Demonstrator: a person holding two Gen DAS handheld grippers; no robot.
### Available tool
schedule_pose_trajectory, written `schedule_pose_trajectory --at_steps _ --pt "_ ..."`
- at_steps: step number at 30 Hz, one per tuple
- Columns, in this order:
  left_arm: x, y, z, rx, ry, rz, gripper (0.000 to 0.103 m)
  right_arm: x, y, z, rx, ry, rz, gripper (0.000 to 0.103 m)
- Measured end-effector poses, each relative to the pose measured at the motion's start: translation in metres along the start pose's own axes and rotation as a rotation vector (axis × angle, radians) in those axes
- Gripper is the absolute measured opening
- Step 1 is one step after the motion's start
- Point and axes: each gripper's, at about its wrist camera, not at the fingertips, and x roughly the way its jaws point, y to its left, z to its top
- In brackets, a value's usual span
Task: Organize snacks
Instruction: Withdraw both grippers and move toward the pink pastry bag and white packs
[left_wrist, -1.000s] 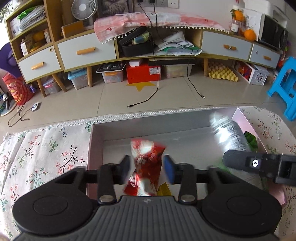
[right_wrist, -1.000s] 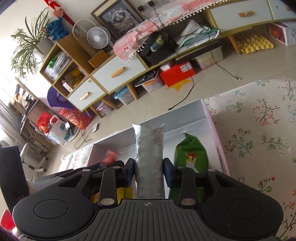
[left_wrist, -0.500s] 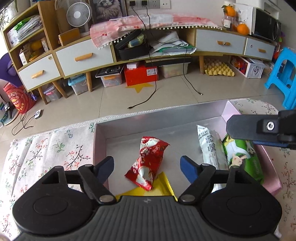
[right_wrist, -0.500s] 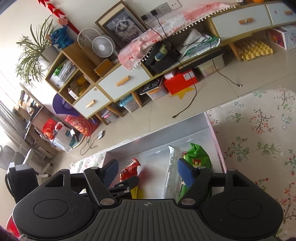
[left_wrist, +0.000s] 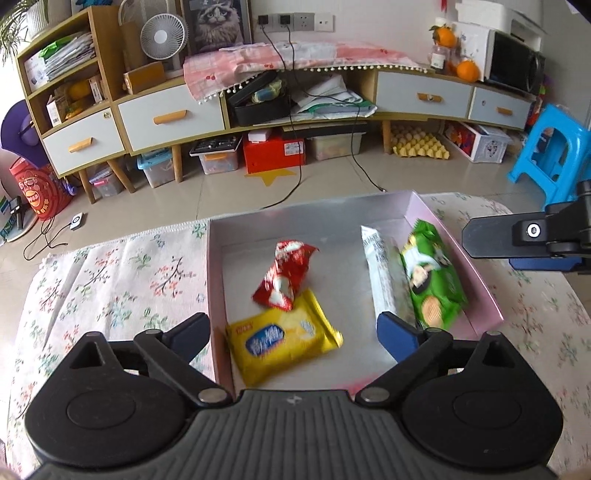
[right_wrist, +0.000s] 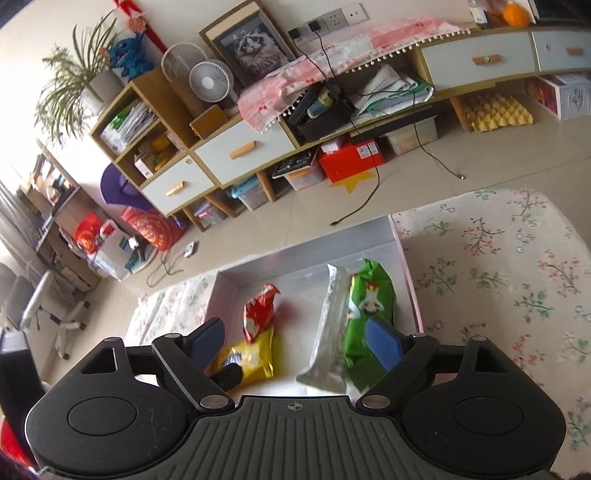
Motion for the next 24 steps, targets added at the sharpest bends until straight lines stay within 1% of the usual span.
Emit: schedule_pose_trajectory --at_steps 9,13,17,19,22,24 --pt "-0.022 -0.008 -0.029 0.020 0.029 0.019 0.102 -0.020 0.014 -0.030 -0.113 0.046 -0.035 0.089" --pt "-0.030 -0.009 -0.046 0.006 0.067 0.032 0.102 -0.024 0.019 -0.044 -0.167 0.071 -0.047 0.089" --pt "-0.036 -0.007 -0.062 -0.042 0.114 0.037 0.102 -0.026 0.020 -0.060 -0.205 0.092 -0.052 0.090" --pt "-0.038 -0.007 -0.072 -0.070 0.126 0.043 0.102 -0.026 0.017 -0.068 -0.211 0.107 -0.053 0.090" --pt "-0.038 -0.004 -0.085 -0.127 0.131 0.071 0.102 -0.025 0.012 -0.079 -0.221 0.138 -0.074 0.090" --pt "-0.038 0.000 -0.092 -0.182 0.132 0.099 0.102 -0.024 0.009 -0.084 -0.240 0.159 -0.095 0.090"
